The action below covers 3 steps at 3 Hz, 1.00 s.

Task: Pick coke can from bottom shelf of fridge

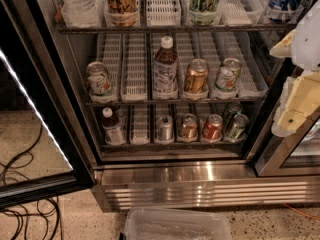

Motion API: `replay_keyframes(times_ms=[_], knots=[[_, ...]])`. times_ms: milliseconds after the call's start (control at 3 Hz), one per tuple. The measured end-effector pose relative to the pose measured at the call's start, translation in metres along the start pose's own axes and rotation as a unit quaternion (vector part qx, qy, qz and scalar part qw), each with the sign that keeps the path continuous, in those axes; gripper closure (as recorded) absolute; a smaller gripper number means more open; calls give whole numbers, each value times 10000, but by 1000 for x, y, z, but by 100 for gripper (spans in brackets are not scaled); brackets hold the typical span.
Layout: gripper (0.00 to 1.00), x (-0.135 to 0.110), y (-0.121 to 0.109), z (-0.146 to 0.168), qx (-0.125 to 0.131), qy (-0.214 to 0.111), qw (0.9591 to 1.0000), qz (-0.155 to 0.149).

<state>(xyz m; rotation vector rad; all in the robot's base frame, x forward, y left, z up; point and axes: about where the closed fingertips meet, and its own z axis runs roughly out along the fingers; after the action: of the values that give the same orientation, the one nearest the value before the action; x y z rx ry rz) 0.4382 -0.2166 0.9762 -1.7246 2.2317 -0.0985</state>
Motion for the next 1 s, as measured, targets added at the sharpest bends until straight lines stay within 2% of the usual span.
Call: replay_keyframes(times_ms=[333,667,1000], knots=[[0,0,0,0,0,0,10000,1],[0,5,3,15,120,-132,9996,239],[0,11,24,57,101,-516,9961,715]])
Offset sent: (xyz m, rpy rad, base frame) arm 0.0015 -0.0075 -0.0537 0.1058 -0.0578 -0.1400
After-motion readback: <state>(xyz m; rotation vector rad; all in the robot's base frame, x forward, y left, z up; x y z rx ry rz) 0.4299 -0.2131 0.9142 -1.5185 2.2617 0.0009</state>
